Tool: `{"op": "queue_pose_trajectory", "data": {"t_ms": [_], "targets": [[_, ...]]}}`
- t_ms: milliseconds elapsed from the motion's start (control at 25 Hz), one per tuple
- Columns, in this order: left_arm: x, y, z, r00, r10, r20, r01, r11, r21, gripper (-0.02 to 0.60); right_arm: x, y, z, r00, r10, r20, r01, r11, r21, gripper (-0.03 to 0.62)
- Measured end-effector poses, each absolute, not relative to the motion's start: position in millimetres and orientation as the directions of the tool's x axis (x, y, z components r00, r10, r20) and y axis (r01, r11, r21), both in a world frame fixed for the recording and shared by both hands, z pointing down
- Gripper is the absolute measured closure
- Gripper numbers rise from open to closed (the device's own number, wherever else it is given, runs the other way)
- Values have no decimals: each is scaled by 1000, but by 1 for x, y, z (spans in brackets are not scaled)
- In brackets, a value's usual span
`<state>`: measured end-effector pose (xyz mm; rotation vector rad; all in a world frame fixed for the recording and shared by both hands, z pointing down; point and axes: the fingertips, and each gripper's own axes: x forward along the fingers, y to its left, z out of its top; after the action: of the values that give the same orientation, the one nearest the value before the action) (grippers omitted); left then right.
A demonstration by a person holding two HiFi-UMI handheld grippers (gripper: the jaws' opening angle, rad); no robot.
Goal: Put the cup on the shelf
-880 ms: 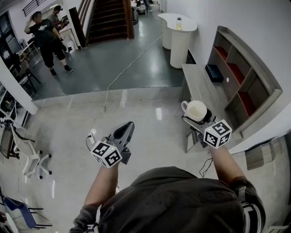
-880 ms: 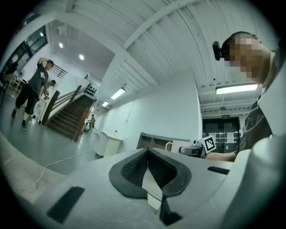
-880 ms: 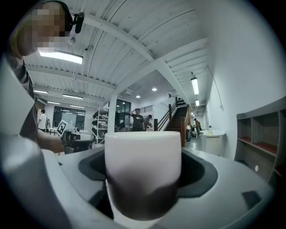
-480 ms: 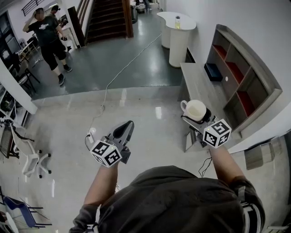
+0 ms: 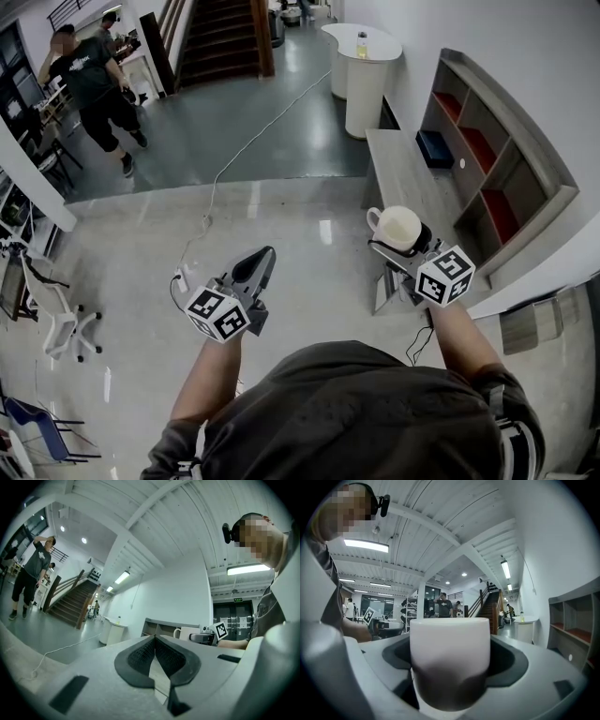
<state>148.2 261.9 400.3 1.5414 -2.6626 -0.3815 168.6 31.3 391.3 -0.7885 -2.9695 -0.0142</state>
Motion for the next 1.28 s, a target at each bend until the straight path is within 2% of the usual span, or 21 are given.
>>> {"op": "queue_pose_trajectory", "data": {"t_ms": [320,600,800,1280], "targets": [[156,215,400,-501,-859,-103,-851,468,239,575,173,-4,393,-850,523,70,524,852,-7,160],[116,206,410,-499,-862,-93,-850,465,249,575,133,-13,402,-849,523,73,523,852,-20,161],[49,218,422,-472,-876,-99,-864,438,249,575,70,2,413,-855,514,73,513,858,-23,161],[-183,249,406,-350,-931,-104,-919,320,230,575,-134,46,399,-892,449,46,447,893,-43,161]]}}
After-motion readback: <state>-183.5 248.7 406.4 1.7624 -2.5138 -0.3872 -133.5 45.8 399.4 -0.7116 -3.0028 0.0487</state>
